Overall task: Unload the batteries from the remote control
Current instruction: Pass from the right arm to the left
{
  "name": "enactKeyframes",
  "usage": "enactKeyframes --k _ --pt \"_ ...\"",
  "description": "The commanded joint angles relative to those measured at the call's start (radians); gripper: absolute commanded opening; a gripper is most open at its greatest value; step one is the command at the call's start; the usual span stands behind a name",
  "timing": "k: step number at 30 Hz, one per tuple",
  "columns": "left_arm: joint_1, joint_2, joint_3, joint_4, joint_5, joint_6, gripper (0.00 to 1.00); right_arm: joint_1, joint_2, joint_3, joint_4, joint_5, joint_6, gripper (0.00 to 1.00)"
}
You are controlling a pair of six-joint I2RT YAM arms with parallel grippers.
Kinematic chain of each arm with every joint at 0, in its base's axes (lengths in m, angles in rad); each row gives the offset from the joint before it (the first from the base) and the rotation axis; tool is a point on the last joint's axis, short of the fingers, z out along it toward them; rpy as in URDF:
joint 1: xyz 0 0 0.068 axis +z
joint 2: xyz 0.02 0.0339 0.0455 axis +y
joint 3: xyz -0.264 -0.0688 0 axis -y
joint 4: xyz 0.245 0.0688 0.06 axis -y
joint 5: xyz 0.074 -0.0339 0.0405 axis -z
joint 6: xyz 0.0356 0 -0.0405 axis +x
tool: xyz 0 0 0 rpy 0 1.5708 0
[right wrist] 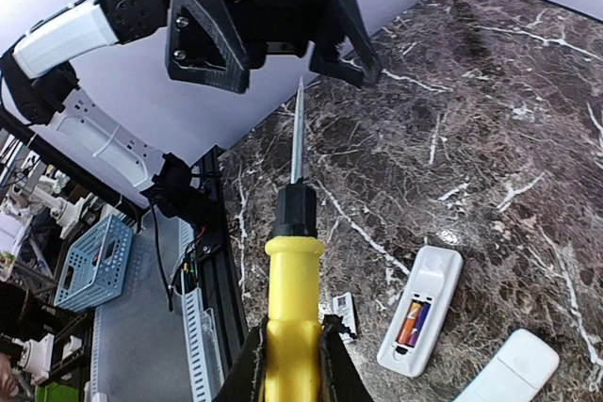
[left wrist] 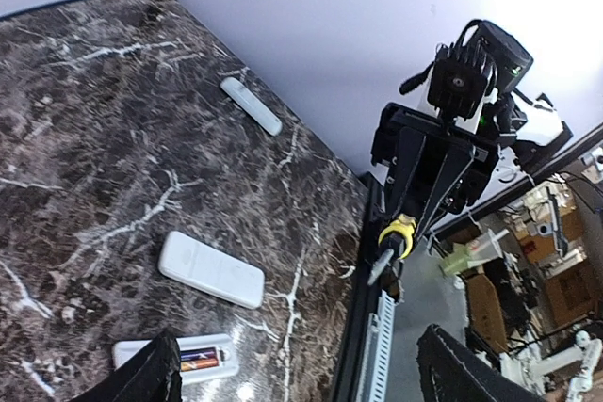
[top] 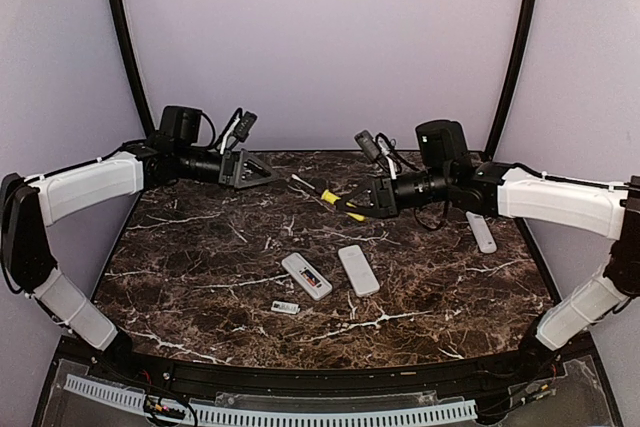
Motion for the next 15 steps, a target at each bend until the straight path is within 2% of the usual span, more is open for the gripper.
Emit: enactKeyframes --k 1,3,5,10,13,15 --pt "-0.037 0.015 -0.024 0.080 0.196 -0.073 0.86 0.031 0.051 0.073 -0.043 -0.103 -0.038 0.00" --pt "-0.044 0.019 -0.037 0.130 0.228 -0.111 0.81 0.039 0.072 0.097 -0.045 -0.129 -0.037 0.00" --pt "-0.050 0.027 -0.048 0.170 0.264 -0.138 0.71 0.045 0.084 0.113 -0.046 -0.140 -0.038 0.00" --pt "-0.071 0.050 -0.047 0.186 0.283 -0.146 0.38 0.046 0.101 0.129 -0.047 -0.155 -0.046 0.00" --pt "-0.074 0.054 -0.046 0.189 0.291 -0.148 0.27 0.046 0.111 0.137 -0.055 -0.160 -0.052 0.00" --pt "-0.076 0.058 -0.047 0.187 0.291 -0.147 0.25 0.046 0.116 0.143 -0.057 -0.159 -0.056 0.00"
